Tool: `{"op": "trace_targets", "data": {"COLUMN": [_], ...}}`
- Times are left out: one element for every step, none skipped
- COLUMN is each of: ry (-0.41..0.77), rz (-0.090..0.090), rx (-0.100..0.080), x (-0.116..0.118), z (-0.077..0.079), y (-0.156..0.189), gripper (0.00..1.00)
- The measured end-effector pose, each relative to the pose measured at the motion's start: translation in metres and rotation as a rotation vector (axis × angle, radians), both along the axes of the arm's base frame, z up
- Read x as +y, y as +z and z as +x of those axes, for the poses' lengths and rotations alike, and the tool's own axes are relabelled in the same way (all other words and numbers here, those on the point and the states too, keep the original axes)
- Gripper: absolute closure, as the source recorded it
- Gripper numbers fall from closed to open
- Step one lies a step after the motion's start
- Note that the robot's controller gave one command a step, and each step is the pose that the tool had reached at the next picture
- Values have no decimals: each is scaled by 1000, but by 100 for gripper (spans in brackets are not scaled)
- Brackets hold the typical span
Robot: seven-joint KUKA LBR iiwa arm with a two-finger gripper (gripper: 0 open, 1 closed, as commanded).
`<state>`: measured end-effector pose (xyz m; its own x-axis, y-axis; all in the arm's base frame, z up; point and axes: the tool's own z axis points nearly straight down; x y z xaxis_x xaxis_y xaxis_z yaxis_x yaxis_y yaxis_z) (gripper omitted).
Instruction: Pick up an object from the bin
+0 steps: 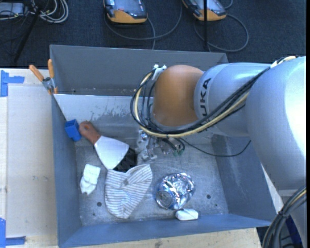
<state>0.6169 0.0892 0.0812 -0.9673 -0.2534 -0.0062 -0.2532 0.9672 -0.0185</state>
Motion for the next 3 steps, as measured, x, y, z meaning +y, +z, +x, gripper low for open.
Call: {"op": "trace_targets", "data": {"ry": [206, 281, 307], "rz": [6, 21, 14], "rx": [-7, -23, 20], "x": [45, 41, 31], "z": [2, -15, -20], "y": [0, 0, 34], "gripper": [100, 100, 100]}}
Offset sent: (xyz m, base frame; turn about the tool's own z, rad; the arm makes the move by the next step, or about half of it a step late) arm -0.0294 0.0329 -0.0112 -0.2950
